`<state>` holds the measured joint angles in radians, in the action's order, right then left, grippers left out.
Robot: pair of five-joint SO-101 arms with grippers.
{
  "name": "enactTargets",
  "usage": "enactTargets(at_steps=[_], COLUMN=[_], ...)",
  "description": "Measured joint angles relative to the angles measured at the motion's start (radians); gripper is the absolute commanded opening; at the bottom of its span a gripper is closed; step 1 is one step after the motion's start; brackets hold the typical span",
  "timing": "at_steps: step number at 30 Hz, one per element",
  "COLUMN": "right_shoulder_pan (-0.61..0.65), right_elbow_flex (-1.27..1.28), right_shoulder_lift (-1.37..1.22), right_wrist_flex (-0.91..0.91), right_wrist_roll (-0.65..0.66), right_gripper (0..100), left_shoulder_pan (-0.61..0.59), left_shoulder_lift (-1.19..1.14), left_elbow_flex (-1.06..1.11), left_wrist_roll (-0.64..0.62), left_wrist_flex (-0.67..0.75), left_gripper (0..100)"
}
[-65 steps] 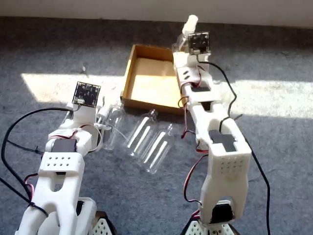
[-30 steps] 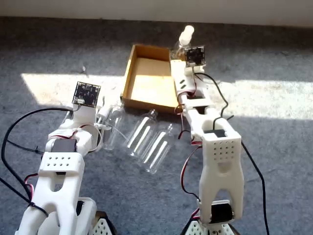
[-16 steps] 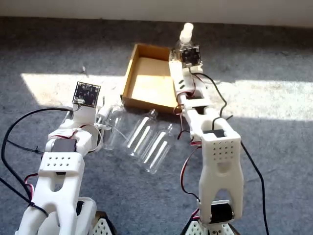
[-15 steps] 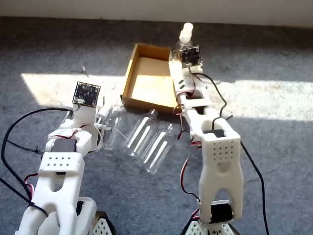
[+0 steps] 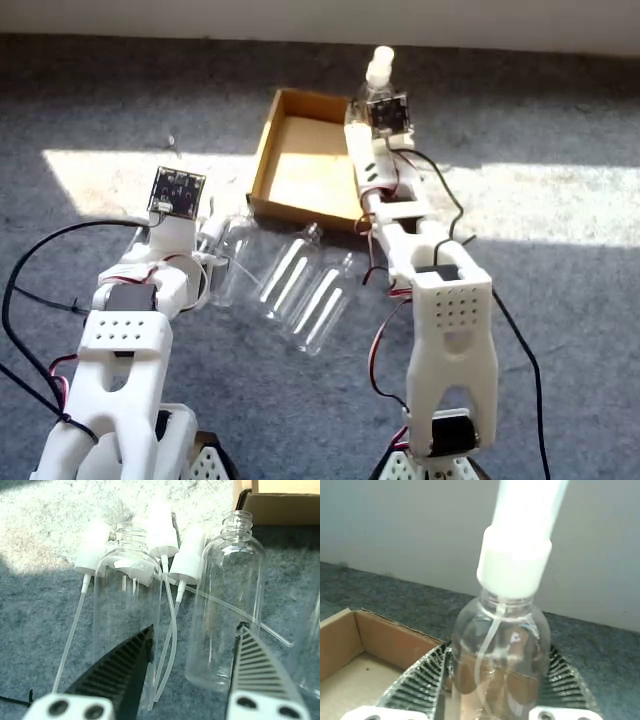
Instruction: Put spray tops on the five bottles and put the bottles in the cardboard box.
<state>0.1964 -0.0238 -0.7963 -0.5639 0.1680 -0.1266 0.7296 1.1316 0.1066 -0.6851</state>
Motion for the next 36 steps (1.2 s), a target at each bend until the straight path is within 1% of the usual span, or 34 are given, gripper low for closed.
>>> enactTargets(at_steps=[4, 8, 10, 36], right_shoulder_pan=[0.0, 0.0, 0.0, 0.006], right_elbow_flex=[0.0, 0.0, 0.0, 0.0], right_shoulder_lift=[0.0, 0.0, 0.0, 0.0], right_wrist_flex=[0.0, -0.029, -0.061, -0.083], right_wrist_roll=[0.0, 0.0, 0.0, 0.0], right_gripper=[17.2, 25.8, 27.5, 27.8], left_shoulder_pan=[0.0, 0.0, 0.0, 0.0], left_shoulder_lift=[0.0, 0.0, 0.0, 0.0], left_elbow_flex=[0.0, 0.0, 0.0, 0.0], left_wrist_roll=[0.0, 0.0, 0.0, 0.0], left_wrist_flex=[0.0, 0.0, 0.0, 0.0], left_gripper=[25, 25, 25, 25])
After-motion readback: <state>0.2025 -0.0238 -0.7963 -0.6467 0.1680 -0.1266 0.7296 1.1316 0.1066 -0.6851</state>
